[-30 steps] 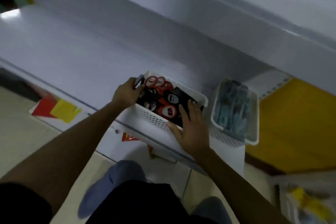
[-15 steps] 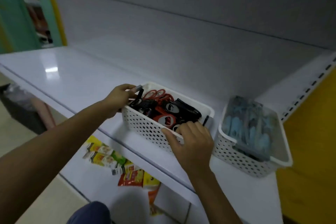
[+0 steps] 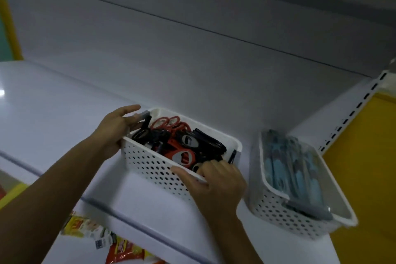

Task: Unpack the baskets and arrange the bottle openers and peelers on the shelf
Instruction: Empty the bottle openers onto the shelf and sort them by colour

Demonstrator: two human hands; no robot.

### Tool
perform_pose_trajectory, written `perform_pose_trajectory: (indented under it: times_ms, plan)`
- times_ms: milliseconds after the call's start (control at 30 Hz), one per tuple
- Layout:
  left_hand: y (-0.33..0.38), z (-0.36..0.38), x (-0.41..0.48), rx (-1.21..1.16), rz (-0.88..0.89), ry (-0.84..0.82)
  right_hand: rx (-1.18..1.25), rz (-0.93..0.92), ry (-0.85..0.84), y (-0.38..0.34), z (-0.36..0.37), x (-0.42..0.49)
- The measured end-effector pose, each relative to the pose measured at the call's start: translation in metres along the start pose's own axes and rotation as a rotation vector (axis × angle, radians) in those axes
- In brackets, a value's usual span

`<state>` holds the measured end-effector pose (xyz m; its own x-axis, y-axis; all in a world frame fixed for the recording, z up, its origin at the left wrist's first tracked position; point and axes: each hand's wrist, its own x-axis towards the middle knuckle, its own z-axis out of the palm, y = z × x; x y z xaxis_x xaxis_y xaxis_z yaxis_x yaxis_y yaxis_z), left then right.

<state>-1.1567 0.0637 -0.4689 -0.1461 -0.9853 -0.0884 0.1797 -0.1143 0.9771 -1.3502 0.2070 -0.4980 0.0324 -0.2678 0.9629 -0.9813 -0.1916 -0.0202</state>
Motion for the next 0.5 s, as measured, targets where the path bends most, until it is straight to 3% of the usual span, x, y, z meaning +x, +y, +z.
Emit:
perform_pose_trajectory:
  times_ms: [333, 433, 500]
  plan:
    - [0.009, 0.001, 0.02, 0.03, -0.076, -0.046, 0.029, 0.125, -0.097, -0.007, 0.011, 0.006]
    - [0.007, 0.001, 0.024, 0.128, -0.071, -0.107, 0.057, 0.273, -0.04, -0.014, 0.016, 0.005]
    - [0.006, -0.001, 0.027, 0.256, -0.048, -0.139, 0.093, 0.477, 0.071, -0.021, 0.021, 0.003]
